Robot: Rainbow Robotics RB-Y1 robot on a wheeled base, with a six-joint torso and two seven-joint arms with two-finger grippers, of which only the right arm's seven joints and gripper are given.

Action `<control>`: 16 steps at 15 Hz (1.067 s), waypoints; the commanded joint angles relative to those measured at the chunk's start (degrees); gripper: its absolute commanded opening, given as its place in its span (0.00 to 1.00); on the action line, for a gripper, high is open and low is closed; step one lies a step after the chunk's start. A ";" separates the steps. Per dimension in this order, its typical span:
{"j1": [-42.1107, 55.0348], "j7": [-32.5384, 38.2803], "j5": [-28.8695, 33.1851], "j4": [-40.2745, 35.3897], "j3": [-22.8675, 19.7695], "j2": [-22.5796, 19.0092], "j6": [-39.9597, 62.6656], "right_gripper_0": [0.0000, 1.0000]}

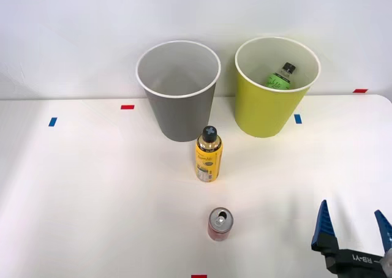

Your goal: Put cans in the gray bin, plastic bottles in the light green bin

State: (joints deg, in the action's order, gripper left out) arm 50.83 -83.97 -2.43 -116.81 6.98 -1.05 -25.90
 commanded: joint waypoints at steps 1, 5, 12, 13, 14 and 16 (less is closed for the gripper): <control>-1.17 0.39 1.11 10.12 0.49 -0.27 -12.33 0.94; 2.35 -13.15 2.43 10.12 4.10 -1.06 -14.09 0.94; 6.39 -14.91 -0.12 10.12 10.16 -4.49 -14.09 0.94; 6.74 -15.08 -0.12 10.12 10.51 -4.66 -14.09 0.94; 6.83 -15.26 -0.12 10.12 10.87 -4.75 -14.09 0.94; 6.74 -15.43 -0.21 10.12 10.51 -4.93 -14.09 0.94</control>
State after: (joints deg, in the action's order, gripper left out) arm 57.61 -99.29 -2.58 -106.70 17.72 -5.86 -39.99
